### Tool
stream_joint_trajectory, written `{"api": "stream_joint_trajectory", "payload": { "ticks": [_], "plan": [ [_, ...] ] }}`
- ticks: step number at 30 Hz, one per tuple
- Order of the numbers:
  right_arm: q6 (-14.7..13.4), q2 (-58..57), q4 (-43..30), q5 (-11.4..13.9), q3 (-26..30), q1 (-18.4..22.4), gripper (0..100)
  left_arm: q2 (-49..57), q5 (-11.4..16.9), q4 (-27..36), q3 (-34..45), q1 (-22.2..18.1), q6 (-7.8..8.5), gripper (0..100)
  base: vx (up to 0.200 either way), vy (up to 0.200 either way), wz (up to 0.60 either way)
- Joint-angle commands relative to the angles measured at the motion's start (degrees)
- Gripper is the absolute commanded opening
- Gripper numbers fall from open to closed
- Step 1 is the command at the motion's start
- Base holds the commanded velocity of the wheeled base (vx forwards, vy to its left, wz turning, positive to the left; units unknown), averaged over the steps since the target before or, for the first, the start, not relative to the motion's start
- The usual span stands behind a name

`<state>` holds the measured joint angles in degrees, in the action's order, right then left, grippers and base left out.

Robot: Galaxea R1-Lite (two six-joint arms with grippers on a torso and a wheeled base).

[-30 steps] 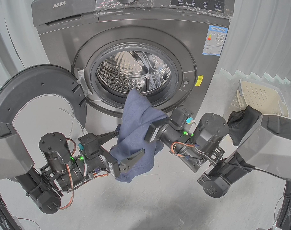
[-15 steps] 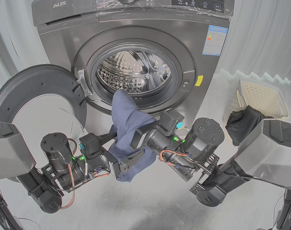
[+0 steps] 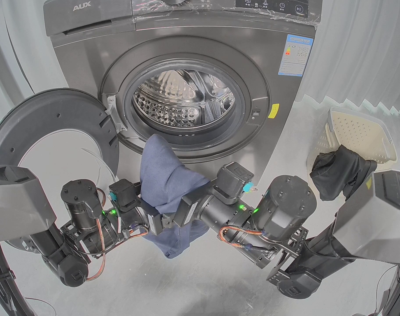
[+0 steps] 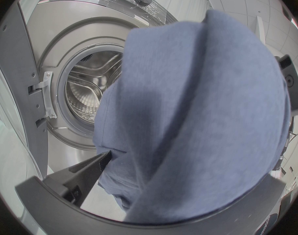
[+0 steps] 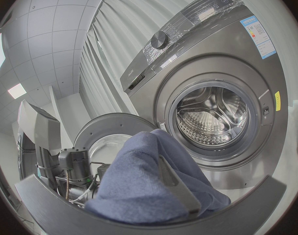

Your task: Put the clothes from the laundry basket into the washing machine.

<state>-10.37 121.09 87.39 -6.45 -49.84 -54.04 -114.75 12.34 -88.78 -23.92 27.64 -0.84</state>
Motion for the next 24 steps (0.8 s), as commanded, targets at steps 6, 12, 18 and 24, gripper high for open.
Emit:
{"api": "stream_joint_trajectory", "payload": {
  "ticks": [6, 12, 18, 24],
  "plan": [
    [-0.6, -1.3, 0.5, -0.1, 0.4, -1.2, 0, -1.3, -0.1, -0.1, -0.3, -0.9, -0.04, 0, 0.000, 0.000, 0.00],
    [-0.7, -1.6, 0.6, -0.1, 0.7, -0.1, 0, -1.2, -1.7, -0.1, -2.2, -0.9, -1.97, 0, 0.000, 0.000, 0.00],
    [-0.7, -1.8, -0.6, -2.9, 2.1, 5.3, 0, -0.1, -3.7, -0.1, -6.1, -2.2, -3.82, 0, 0.000, 0.000, 0.00],
    [-1.3, -0.2, -1.0, -3.1, 6.2, 8.6, 0, 2.3, -5.0, -0.1, -7.3, -1.9, -5.05, 0, 0.000, 0.000, 0.00]
  ]
}}
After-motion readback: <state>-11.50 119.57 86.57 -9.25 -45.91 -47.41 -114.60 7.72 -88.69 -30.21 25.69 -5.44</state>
